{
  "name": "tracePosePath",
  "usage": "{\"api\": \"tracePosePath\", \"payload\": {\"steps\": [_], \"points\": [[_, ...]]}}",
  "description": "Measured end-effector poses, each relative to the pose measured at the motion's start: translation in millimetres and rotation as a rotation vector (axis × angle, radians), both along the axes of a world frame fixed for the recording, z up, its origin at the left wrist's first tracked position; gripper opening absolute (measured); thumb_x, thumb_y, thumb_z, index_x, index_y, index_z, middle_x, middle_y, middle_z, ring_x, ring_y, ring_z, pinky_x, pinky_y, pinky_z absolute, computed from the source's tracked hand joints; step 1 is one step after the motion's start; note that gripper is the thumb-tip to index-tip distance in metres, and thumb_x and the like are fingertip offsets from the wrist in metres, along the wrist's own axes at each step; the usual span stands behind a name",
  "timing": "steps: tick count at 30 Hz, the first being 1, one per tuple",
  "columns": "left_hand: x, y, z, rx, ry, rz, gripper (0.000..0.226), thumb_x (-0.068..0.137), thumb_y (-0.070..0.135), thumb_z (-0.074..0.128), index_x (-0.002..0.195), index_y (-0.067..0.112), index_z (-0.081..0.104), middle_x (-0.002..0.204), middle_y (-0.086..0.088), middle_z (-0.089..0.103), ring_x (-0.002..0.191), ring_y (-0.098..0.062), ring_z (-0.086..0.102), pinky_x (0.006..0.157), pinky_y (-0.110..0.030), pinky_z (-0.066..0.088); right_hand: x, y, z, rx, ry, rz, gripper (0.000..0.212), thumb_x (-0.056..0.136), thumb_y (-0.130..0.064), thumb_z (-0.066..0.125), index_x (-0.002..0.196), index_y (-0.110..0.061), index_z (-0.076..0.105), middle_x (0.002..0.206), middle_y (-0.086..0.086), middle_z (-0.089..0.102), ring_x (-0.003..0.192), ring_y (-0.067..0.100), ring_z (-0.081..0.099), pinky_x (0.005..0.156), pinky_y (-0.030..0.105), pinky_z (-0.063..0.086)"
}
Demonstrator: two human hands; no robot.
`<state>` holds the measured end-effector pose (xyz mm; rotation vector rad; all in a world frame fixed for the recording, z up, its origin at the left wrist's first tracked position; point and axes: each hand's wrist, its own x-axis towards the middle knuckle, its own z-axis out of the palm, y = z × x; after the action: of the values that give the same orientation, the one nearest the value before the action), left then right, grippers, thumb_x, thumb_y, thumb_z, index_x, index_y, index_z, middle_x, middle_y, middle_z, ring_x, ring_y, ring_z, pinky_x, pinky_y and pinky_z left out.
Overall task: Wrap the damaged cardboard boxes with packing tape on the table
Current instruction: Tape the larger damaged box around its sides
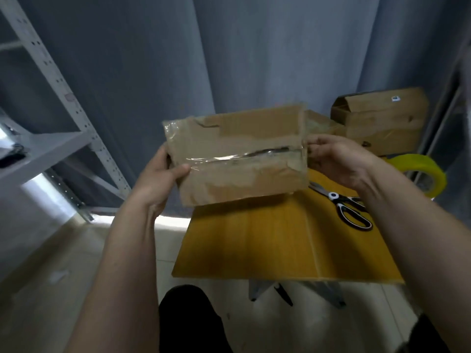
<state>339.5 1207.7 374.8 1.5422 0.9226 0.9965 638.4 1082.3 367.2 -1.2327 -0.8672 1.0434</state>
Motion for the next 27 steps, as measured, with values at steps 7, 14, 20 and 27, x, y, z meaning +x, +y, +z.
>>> {"api": "tracePosePath", "payload": {"steps": [7, 14, 20, 27], "points": [[16.3, -13.1, -11.6, -0.211, -0.609, -0.089, 0.032, 0.085, 0.002, 0.044, 0.112, 0.005, 0.061, 0.109, -0.011, 0.068, 0.103, -0.019, 0.064, 0.088, -0.028, 0.051, -0.8, -2.3, -14.3, -0.043, 0.256, -0.223, 0.054, 0.085, -0.07, 0.047, 0.106, -0.023, 0.066, 0.089, 0.0, 0.076, 0.098, 0.023, 0.068, 0.079, 0.046, 0.052], [28.8, -13.8, -20.2, -0.217, -0.423, -0.033, 0.045, 0.087, 0.03, 0.065, 0.127, 0.01, 0.057, 0.11, -0.007, 0.073, 0.099, -0.02, 0.071, 0.074, -0.029, 0.058, -2.4, -15.4, -33.7, 0.062, 0.298, -0.077, 0.033, 0.094, -0.008, 0.049, 0.126, -0.013, 0.057, 0.112, 0.006, 0.066, 0.105, 0.021, 0.059, 0.103, 0.04, 0.043], [27.3, -12.3, -36.7, -0.205, -0.348, -0.113, 0.049, 0.09, -0.013, 0.049, 0.133, 0.011, 0.051, 0.12, -0.01, 0.067, 0.109, -0.022, 0.066, 0.086, -0.033, 0.057, 4.1, -24.2, -25.5, 0.129, 0.164, 0.0, 0.073, 0.078, 0.023, 0.033, 0.133, -0.021, 0.052, 0.121, 0.004, 0.067, 0.103, 0.019, 0.066, 0.074, 0.027, 0.055], [32.2, -8.3, -46.4, -0.42, -0.702, 0.097, 0.036, 0.099, 0.038, 0.04, 0.084, 0.013, 0.063, 0.087, -0.007, 0.069, 0.092, -0.024, 0.064, 0.086, -0.038, 0.049, 12.8, -19.8, -22.8, -0.042, 0.245, -0.247, 0.075, 0.082, -0.08, 0.035, 0.082, -0.016, 0.077, 0.087, 0.004, 0.074, 0.092, 0.025, 0.065, 0.082, 0.048, 0.05]]}}
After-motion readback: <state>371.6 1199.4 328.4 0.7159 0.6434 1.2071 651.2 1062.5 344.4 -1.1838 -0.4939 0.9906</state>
